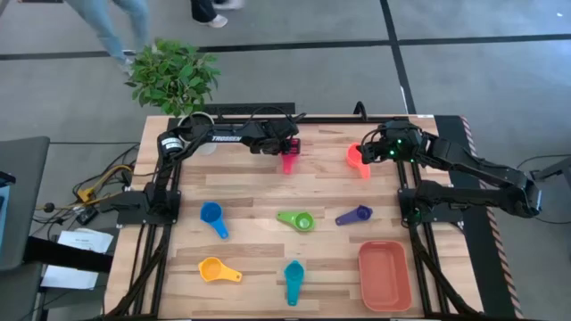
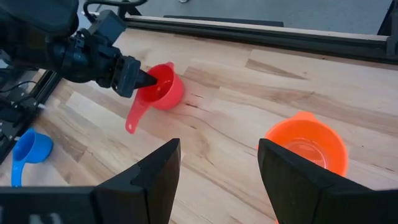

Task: Nest measuring cups in basket
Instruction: Stack the red measuring cup on top of the orange measuring cup

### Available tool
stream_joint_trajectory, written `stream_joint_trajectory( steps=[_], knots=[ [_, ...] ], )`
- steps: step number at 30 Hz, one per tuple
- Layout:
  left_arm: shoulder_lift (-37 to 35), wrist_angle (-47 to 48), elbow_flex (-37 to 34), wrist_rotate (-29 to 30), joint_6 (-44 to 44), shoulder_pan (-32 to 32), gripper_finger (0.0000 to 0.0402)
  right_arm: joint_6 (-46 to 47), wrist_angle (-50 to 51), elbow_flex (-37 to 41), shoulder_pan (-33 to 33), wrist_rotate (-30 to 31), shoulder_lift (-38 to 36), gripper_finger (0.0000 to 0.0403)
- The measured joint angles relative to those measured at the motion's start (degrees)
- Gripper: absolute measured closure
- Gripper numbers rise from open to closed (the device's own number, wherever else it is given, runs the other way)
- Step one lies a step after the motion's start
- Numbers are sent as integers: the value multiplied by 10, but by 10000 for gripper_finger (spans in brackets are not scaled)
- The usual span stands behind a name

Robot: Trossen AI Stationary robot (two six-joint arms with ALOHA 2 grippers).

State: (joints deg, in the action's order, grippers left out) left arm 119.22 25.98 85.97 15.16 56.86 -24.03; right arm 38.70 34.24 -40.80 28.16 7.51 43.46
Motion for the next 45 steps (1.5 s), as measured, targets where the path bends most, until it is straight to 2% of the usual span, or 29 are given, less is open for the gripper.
stream_joint_trajectory(
  steps=[6, 8, 17, 24, 33, 40, 45],
  knots=[
    [0, -1, 0, -13, -5, -2, 375, 0, 0, 0, 1, 0, 0, 163],
    [0, -5, 0, -13, -7, -2, 391, 1, 0, 0, 1, 0, 0, 163],
    [0, -46, 8, -53, 6, 8, 396, 18, 32, 0, 0, 1, -1, 181],
    [0, -70, 64, -59, 1, 29, 392, 18, 141, 0, 1, 64, 0, 221],
    [0, -71, 129, -58, -34, 46, 391, 18, 226, 0, 23, 126, 30, 313],
    [0, -56, 132, -57, -45, 45, 392, 27, 257, 33, 29, 102, 40, 392],
    [0, -42, 132, -58, -59, 46, 390, 72, 266, 60, 18, 100, 29, 380]
  ],
)
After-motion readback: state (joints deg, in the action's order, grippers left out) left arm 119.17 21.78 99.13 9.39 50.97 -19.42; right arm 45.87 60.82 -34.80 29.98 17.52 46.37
